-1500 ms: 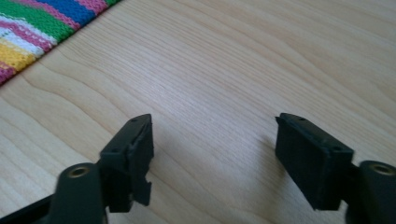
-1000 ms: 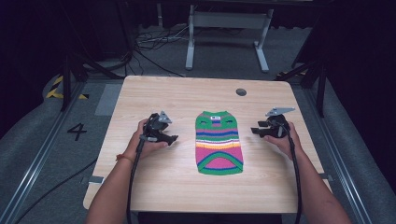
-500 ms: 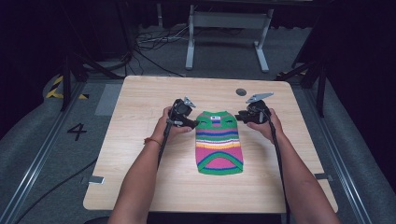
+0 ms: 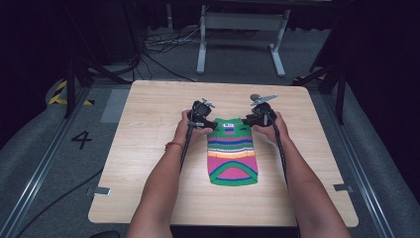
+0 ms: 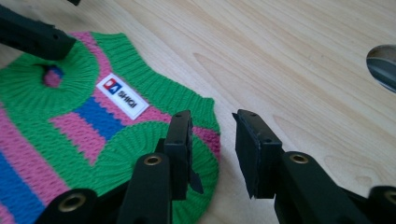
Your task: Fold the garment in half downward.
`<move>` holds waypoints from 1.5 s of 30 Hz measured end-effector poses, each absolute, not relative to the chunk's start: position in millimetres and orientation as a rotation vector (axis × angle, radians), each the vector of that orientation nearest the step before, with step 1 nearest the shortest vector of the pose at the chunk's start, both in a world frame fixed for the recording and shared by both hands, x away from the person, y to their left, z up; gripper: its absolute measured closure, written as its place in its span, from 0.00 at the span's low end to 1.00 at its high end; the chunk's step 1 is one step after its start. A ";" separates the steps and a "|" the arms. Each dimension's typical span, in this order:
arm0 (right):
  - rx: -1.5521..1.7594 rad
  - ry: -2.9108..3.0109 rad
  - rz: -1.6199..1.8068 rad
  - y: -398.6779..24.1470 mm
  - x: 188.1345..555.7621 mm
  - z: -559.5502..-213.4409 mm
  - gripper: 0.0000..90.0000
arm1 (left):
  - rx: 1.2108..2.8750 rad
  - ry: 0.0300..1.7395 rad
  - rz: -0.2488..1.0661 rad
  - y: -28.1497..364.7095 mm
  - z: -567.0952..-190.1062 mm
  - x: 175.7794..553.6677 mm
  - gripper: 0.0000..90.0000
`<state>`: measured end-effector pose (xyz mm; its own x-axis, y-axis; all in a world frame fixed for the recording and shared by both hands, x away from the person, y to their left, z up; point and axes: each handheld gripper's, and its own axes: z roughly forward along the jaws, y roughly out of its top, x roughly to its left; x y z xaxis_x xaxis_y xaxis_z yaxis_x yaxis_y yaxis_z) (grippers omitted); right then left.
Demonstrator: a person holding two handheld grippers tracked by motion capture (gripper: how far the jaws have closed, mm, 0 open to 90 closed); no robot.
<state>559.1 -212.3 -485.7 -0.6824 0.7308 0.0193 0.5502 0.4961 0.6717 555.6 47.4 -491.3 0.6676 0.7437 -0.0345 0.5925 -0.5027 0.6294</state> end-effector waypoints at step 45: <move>0.927 2.393 1.283 -232.9 515.8 -450.2 0.95 | 2.237 0.706 0.458 45.7 -449.5 514.0 0.92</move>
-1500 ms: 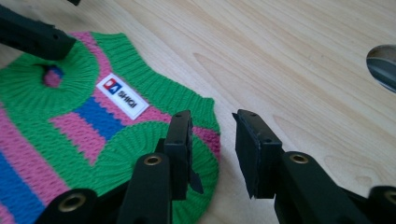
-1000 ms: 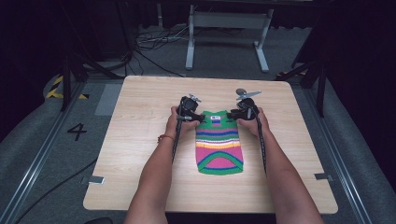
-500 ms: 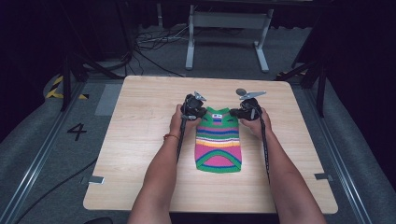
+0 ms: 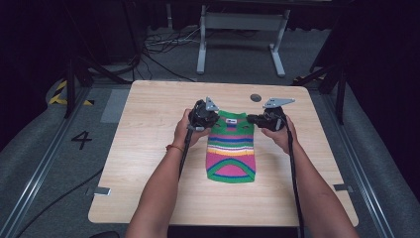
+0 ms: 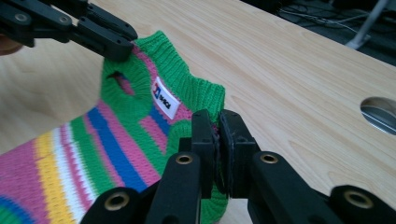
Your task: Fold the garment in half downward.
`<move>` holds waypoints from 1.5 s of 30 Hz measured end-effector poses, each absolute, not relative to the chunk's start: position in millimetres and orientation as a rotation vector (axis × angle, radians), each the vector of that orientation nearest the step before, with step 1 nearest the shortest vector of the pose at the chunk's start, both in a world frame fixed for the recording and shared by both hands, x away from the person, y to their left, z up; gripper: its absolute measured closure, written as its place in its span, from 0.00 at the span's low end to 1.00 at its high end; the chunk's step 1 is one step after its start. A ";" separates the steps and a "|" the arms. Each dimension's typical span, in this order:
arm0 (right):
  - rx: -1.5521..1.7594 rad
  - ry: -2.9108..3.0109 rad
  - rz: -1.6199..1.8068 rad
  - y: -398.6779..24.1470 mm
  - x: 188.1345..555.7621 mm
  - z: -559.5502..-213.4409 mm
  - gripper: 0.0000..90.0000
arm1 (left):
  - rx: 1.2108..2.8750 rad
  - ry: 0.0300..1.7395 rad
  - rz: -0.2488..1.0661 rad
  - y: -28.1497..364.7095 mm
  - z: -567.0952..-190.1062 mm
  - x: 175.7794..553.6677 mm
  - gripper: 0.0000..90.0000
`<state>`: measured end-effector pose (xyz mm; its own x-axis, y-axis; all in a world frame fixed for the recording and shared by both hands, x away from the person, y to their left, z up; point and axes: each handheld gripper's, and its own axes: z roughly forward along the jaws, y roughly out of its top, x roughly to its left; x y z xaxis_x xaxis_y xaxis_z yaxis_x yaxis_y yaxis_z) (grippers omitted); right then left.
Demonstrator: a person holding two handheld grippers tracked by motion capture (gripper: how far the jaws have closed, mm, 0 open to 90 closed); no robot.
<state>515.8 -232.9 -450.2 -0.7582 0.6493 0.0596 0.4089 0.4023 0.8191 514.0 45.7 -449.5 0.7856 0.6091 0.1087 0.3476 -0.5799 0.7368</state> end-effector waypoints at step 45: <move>0.527 2.643 1.248 -236.9 381.0 -456.2 0.91 | 2.398 0.254 0.414 67.2 -460.2 367.4 0.94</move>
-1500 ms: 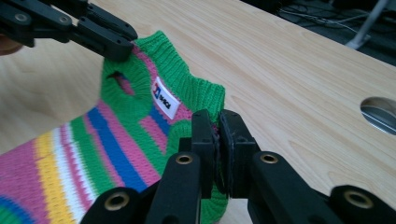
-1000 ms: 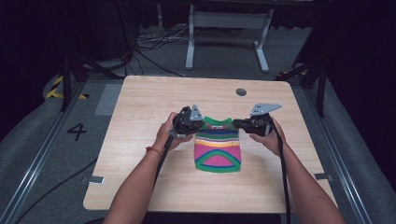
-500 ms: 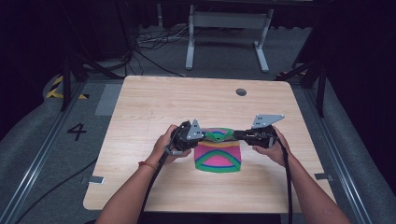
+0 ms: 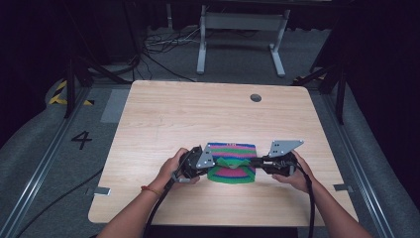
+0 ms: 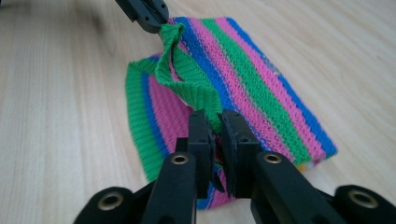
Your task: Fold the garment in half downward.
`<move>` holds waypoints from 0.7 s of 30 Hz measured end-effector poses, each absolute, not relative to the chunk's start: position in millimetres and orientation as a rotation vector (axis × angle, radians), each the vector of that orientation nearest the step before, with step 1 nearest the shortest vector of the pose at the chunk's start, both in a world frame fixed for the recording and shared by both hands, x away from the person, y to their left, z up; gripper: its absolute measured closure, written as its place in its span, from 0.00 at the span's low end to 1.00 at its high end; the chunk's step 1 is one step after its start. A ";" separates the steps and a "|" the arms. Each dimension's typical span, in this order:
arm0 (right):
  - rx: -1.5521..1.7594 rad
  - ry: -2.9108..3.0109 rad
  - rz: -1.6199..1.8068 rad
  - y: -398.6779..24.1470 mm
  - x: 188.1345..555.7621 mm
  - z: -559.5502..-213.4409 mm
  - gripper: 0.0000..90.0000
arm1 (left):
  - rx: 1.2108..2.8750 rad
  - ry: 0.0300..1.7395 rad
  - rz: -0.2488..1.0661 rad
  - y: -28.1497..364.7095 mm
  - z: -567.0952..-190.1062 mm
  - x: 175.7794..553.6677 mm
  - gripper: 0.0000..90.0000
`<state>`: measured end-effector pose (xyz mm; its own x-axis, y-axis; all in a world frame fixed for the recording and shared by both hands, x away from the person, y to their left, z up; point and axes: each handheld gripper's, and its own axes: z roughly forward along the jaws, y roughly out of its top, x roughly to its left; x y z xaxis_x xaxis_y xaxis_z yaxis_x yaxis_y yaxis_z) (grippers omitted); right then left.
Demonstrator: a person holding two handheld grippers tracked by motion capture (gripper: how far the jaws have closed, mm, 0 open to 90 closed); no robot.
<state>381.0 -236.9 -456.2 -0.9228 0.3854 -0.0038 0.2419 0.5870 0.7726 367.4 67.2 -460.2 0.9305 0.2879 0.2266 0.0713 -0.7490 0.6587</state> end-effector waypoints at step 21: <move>0.552 2.651 1.160 -209.5 359.3 -478.9 0.72 | 2.362 0.302 0.287 49.7 -481.5 355.8 0.74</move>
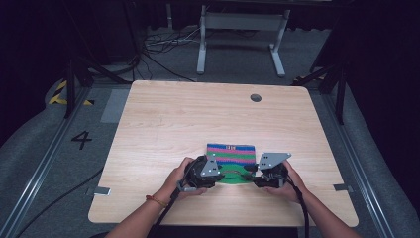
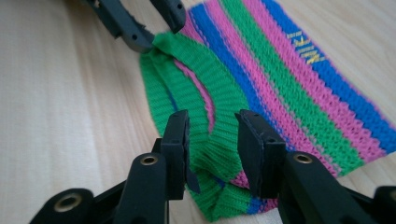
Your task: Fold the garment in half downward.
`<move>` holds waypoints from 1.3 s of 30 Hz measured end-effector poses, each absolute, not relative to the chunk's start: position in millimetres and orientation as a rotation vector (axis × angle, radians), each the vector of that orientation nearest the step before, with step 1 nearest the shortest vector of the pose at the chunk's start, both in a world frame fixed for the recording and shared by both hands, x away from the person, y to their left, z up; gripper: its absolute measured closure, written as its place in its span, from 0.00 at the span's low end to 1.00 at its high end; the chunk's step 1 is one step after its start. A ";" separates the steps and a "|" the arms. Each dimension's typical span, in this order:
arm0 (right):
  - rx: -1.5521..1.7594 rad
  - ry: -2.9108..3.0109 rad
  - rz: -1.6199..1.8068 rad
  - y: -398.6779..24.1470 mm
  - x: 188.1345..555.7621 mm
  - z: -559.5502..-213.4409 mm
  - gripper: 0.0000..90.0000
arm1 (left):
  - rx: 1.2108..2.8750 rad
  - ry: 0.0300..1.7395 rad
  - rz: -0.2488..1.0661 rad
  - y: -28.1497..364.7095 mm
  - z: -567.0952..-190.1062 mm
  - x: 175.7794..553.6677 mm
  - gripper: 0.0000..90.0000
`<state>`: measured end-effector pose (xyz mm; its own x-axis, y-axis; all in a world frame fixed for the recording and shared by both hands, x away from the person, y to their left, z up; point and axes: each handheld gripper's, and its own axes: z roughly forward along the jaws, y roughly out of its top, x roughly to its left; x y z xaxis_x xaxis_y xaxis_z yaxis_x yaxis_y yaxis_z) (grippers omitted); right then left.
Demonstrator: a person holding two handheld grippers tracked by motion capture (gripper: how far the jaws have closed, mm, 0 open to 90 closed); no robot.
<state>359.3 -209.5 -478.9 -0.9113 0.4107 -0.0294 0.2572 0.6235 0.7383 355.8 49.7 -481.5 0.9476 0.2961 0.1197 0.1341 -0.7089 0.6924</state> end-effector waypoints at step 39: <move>0.552 2.637 1.138 -220.1 358.9 -498.5 0.85 | 2.343 0.326 0.260 51.4 -499.6 358.2 0.87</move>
<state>358.9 -220.1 -498.5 -0.9062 0.4201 -0.0492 0.2525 0.6306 0.7339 358.2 51.4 -499.6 0.9471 0.3080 0.0906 0.1572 -0.6909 0.7056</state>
